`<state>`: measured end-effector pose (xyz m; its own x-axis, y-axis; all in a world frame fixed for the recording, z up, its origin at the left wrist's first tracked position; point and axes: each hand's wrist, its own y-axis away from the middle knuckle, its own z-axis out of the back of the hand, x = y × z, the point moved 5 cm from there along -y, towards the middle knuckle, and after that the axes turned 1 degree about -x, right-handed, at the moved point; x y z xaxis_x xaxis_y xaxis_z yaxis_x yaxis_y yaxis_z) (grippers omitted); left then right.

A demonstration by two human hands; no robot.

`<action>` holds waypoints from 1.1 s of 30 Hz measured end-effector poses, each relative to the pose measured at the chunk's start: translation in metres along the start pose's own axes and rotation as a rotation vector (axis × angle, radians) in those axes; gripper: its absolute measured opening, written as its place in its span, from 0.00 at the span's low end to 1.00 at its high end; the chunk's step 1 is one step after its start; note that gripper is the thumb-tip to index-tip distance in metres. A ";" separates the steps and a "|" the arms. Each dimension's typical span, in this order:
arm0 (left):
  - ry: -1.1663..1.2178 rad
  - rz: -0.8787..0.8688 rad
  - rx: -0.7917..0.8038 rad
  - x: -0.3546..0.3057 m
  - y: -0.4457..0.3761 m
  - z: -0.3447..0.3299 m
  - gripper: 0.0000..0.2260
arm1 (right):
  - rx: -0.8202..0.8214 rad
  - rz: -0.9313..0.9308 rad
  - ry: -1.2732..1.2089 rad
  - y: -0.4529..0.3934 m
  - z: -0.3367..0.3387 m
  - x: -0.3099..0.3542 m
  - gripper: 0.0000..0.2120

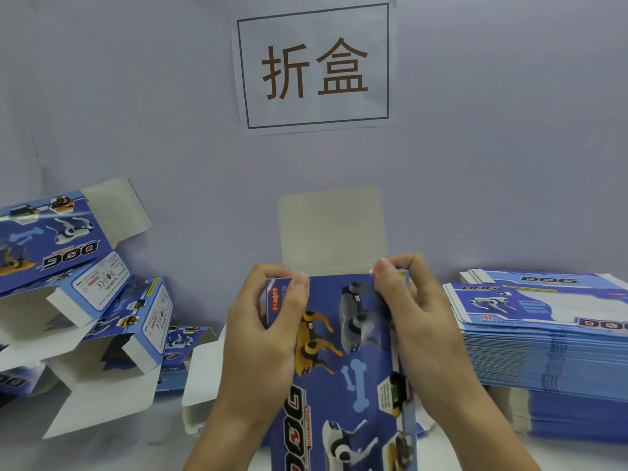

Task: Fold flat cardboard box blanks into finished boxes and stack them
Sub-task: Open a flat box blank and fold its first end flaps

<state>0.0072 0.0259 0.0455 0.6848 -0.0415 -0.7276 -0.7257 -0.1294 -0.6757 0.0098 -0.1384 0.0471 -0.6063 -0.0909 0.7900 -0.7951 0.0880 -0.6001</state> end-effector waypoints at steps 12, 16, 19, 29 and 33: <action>0.080 0.084 -0.045 0.002 0.005 -0.007 0.18 | 0.095 0.002 -0.077 -0.001 0.001 -0.016 0.32; 0.085 0.013 -0.069 0.000 0.004 -0.005 0.09 | 0.071 0.012 -0.154 0.000 0.005 -0.017 0.18; 0.139 -0.044 -0.055 -0.008 0.005 -0.004 0.08 | 0.040 0.014 -0.180 0.002 0.008 -0.018 0.19; 0.021 -0.143 0.008 -0.018 0.003 -0.001 0.11 | 0.064 0.255 -0.055 0.009 0.003 0.007 0.17; 0.051 -0.189 0.026 -0.021 0.005 -0.001 0.16 | 0.016 0.326 -0.002 0.009 0.003 0.012 0.16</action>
<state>-0.0113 0.0249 0.0575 0.8109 -0.0691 -0.5811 -0.5851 -0.1145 -0.8028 -0.0049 -0.1417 0.0508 -0.8293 -0.0623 0.5554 -0.5589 0.0973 -0.8235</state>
